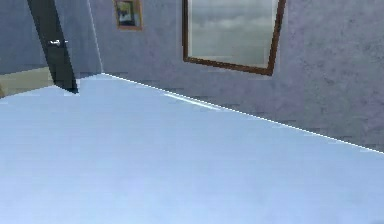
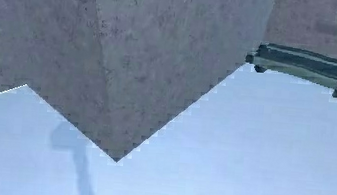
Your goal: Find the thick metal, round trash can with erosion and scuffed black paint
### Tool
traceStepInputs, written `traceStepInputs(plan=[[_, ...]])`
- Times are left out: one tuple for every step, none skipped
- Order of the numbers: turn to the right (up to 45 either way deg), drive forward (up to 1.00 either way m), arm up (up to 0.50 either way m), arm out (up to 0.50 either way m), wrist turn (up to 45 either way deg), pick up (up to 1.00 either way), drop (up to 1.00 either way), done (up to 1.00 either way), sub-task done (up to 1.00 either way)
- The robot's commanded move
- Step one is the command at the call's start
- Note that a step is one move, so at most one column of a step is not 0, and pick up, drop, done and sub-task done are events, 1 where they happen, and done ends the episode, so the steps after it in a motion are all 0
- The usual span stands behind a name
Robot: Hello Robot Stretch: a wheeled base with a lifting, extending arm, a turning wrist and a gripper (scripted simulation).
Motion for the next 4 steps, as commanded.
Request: traceStepInputs(plan=[[-45.0,0.0,0.0,0.0,0.0,0.0,0.0,0.0,0.0],[-3.0,0.0,0.0,0.0,0.0,0.0,0.0,0.0,0.0],[0.0,0.15,0.0,0.0,0.0,0.0,0.0,0.0,0.0],[9.0,0.0,0.0,0.0,0.0,0.0,0.0,0.0,0.0]])
